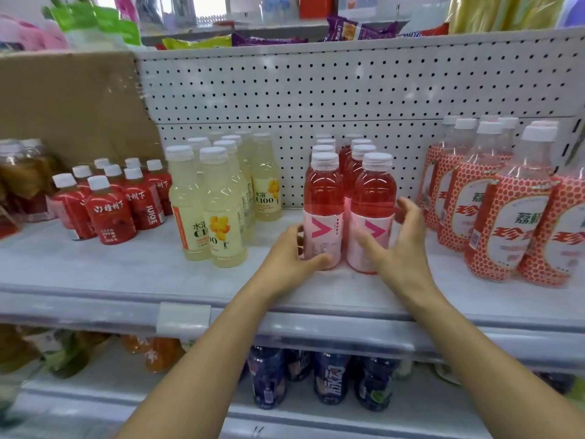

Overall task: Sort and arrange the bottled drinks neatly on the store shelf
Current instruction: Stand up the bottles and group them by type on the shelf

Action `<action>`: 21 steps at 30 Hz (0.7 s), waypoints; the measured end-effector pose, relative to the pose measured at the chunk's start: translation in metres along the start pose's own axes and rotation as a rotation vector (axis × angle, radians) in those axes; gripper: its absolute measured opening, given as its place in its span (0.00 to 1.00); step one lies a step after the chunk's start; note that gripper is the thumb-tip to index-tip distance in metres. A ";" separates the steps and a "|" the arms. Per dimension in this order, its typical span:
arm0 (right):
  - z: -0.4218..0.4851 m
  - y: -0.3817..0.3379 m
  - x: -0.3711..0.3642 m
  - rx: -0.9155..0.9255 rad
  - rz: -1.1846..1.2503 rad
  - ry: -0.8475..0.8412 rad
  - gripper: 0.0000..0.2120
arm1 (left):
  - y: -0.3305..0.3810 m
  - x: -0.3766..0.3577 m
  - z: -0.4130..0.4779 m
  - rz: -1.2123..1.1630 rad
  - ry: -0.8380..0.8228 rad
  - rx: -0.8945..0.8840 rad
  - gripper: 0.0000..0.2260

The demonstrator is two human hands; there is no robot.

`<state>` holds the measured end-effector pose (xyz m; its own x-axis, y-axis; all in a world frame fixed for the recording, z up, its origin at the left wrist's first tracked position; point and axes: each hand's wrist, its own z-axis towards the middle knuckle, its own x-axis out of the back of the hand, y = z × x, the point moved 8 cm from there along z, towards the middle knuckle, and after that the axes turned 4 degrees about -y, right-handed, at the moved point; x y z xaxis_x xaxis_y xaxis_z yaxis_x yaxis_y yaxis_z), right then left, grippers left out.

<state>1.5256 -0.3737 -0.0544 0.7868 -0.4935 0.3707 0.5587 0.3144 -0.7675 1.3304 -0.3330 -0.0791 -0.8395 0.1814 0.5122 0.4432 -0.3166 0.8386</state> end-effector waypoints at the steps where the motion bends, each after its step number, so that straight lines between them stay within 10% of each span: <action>1: -0.005 -0.015 0.009 0.096 -0.040 0.104 0.36 | 0.002 0.009 -0.009 0.038 0.034 -0.013 0.30; 4: -0.024 -0.067 0.014 0.414 -0.090 0.272 0.30 | 0.011 0.053 -0.044 0.125 0.306 -0.186 0.25; 10: -0.017 -0.147 -0.080 0.469 0.054 -0.032 0.27 | -0.002 0.181 -0.073 0.128 0.899 -0.383 0.24; 15: 0.030 -0.189 -0.174 0.220 0.101 -0.213 0.33 | -0.004 0.242 0.005 0.036 0.589 -0.269 0.32; 21: 0.047 -0.183 -0.192 0.153 -0.076 -0.094 0.25 | -0.006 0.256 0.025 0.288 0.322 -0.403 0.17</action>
<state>1.2842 -0.2986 0.0393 0.7581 -0.4450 0.4767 0.6448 0.4023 -0.6499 1.1209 -0.2617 0.0516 -0.7843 -0.2359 0.5738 0.5657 -0.6516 0.5054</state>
